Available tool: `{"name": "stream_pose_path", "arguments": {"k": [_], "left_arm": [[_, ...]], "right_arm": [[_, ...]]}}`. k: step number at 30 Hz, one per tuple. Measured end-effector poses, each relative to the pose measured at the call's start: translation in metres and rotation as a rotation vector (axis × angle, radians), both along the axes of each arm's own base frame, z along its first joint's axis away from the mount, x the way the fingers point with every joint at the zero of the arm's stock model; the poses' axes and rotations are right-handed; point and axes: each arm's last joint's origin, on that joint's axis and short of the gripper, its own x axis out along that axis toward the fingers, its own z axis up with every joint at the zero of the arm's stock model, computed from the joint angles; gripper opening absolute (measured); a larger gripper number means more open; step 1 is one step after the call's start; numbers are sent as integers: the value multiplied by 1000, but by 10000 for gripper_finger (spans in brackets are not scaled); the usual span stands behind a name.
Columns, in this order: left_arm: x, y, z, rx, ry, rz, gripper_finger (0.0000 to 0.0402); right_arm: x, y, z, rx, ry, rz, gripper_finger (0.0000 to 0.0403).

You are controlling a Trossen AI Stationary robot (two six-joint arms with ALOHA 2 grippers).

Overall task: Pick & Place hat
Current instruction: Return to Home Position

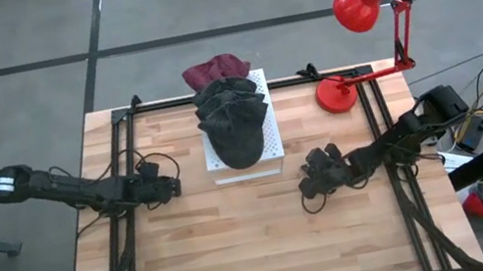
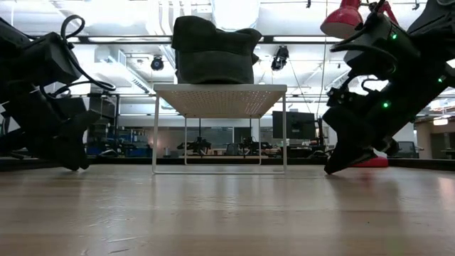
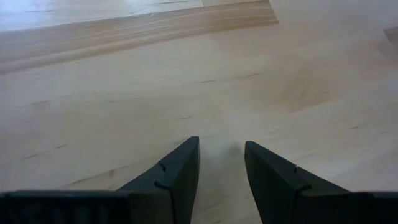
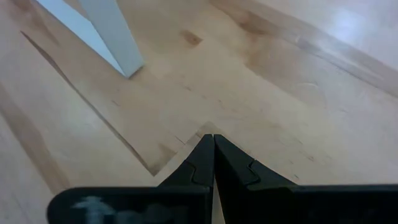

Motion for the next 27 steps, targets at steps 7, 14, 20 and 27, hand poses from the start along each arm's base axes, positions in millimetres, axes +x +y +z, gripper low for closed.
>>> {"name": "stream_pose_path", "arguments": {"k": [7, 14, 20, 27], "left_arm": [[-2, 0, -2, 3, 4, 4, 151], [-1, 0, -2, 3, 1, 5, 151], [-1, 0, -2, 2, -5, 6, 151], [0, 0, -2, 1, -20, 4, 151]], "right_arm": [[0, 0, -3, -3, 5, -14, 8], [0, 0, -3, -2, 6, -13, 8], [0, 0, -4, -1, 7, -12, 8], [0, 0, -4, 1, 7, -11, 8]]}}
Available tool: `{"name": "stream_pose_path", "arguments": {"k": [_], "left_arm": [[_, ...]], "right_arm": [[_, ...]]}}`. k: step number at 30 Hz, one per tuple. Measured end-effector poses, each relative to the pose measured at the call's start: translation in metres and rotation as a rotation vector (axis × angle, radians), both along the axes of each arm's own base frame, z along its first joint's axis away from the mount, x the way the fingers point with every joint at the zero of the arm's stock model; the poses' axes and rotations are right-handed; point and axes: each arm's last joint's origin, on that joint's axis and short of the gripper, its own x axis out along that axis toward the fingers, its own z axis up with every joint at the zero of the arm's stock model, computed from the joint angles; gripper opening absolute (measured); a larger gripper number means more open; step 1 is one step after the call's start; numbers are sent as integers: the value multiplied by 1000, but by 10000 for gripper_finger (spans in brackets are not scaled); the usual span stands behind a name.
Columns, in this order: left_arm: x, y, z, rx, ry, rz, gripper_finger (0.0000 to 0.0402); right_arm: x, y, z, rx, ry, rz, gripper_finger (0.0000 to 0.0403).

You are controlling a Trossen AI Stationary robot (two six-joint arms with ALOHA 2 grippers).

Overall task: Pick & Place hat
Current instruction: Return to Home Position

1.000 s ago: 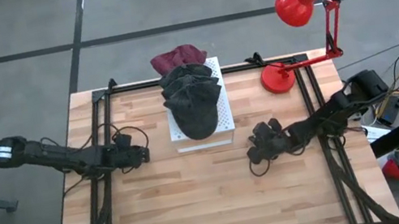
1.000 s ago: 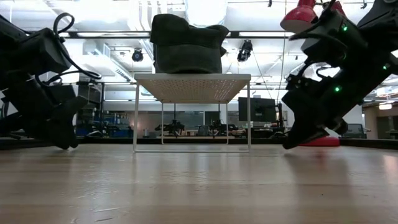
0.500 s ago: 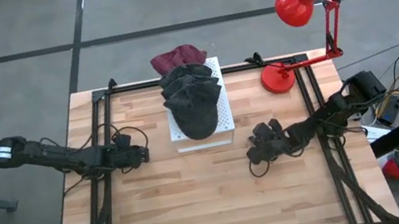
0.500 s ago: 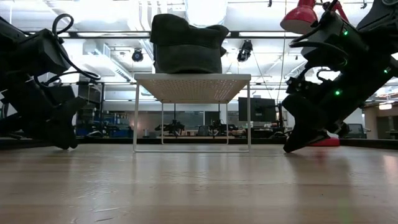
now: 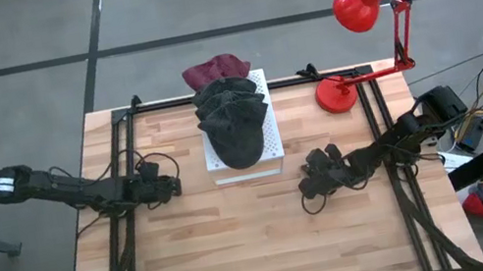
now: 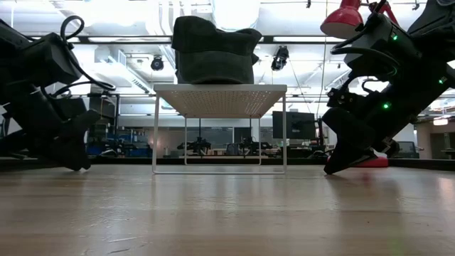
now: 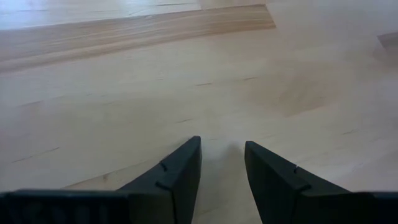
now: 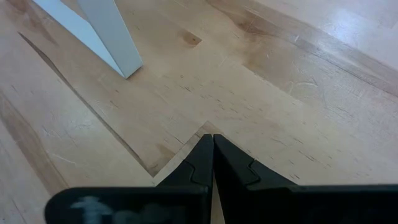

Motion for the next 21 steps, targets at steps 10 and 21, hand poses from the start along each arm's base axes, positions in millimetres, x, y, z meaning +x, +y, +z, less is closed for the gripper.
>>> {"name": "stream_pose_path", "arguments": {"k": [10, 21], "left_arm": [[10, -1, 5, 31, -71, -81, 151], [16, -2, 7, 49, -98, -151, 151]], "right_arm": [[1, 0, 0, 14, -11, 6, 9], [4, 2, 2, 44, -52, 21, 8]]}}
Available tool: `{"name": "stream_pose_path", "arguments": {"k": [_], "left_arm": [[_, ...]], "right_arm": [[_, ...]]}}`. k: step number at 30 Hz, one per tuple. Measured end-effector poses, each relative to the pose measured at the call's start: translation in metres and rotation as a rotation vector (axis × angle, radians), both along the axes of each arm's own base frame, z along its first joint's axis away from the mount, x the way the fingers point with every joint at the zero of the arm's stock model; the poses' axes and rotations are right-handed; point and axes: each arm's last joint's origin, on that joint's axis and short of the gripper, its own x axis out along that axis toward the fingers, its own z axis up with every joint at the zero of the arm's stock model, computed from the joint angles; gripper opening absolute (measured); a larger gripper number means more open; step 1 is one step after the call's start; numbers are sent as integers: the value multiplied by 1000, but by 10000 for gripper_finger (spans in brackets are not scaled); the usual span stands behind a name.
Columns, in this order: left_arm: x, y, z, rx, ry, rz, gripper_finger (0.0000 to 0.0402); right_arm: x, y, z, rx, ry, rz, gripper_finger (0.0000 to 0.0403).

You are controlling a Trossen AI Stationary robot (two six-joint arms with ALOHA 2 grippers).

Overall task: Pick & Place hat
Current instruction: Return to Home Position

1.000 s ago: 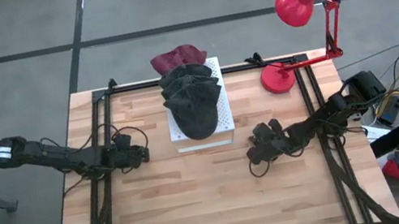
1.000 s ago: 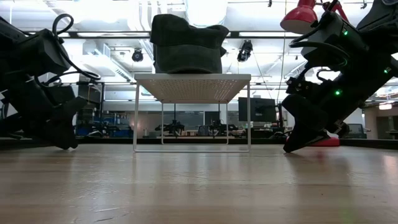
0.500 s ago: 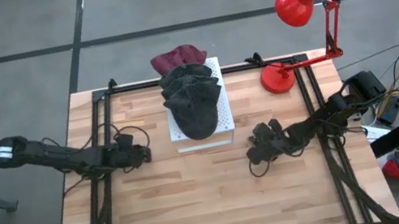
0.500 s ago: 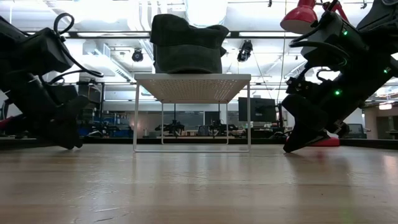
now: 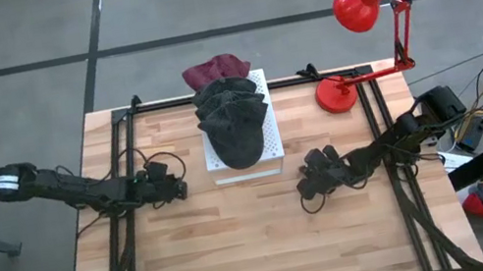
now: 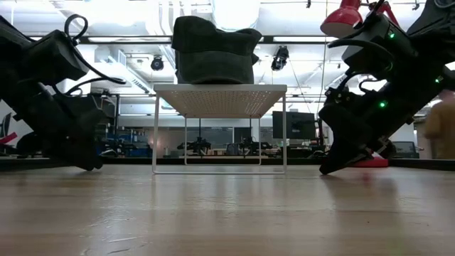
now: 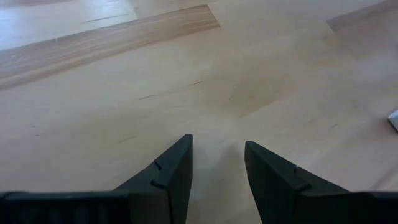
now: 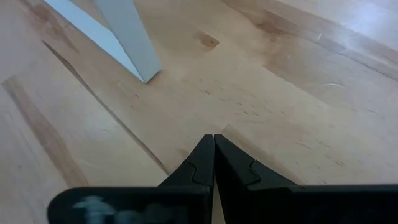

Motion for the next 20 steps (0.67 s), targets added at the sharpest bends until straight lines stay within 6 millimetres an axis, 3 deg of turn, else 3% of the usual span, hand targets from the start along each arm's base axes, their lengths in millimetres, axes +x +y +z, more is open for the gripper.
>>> {"name": "stream_pose_path", "arguments": {"k": [20], "left_arm": [[-9, 1, -13, 4, -6, 18, 151]], "right_arm": [[0, 0, 0, -4, -4, -3, 8]]}}
